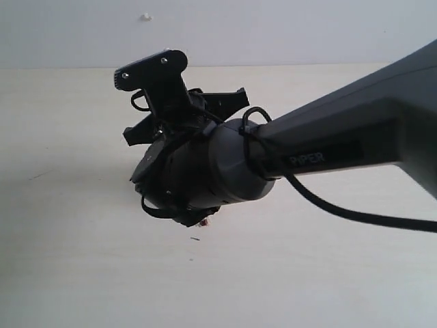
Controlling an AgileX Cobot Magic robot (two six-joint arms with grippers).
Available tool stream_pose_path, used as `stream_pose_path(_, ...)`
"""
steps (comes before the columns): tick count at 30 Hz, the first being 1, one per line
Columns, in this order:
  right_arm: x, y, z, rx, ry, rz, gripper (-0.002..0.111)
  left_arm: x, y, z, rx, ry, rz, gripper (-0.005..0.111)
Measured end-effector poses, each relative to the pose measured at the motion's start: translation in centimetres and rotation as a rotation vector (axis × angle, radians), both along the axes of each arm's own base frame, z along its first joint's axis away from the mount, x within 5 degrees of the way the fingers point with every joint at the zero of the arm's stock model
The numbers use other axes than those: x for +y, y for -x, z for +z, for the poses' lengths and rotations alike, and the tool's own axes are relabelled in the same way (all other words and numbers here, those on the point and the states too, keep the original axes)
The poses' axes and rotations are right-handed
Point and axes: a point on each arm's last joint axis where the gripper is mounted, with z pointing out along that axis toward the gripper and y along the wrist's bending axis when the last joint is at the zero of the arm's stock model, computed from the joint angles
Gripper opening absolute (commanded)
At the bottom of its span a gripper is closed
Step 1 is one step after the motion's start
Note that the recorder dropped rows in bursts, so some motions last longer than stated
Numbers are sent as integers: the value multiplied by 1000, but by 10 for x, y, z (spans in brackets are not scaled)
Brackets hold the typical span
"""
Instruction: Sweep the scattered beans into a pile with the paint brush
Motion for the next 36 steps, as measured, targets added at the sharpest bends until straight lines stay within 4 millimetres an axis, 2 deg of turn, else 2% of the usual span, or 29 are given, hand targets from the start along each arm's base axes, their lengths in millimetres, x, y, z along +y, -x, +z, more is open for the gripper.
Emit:
stream_pose_path(6, -3, 11, 40, -110, 111, -12, 0, 0, 0, 0, 0, 0, 0, 0)
stream_pose_path(11, -16, 12, 74, -132, 208, -15, 0, 0, 0, 0, 0, 0, 0, 0)
stream_pose_path(15, -40, 2, 100, -102, 248, -51, 0, 0, 0, 0, 0, 0, 0, 0)
stream_pose_path(17, -58, -8, 110, -5, 262, -31, 0, 0, 0, 0, 0, 0, 0, 0)
stream_pose_path(22, -106, -26, 111, 383, 160, 78, 0, 0, 0, 0, 0, 0, 0, 0)
stream_pose_path(27, -145, -40, 103, 622, -6, 99, 0, 0, 0, 0, 0, 0, 0, 0)
stream_pose_path(31, -158, -46, 97, 750, -183, 138, 0, 0, 0, 0, 0, 0, 0, 0)
stream_pose_path(36, -158, -49, 85, 877, -342, 191, 0, 0, 0, 0, 0, 0, 0, 0)
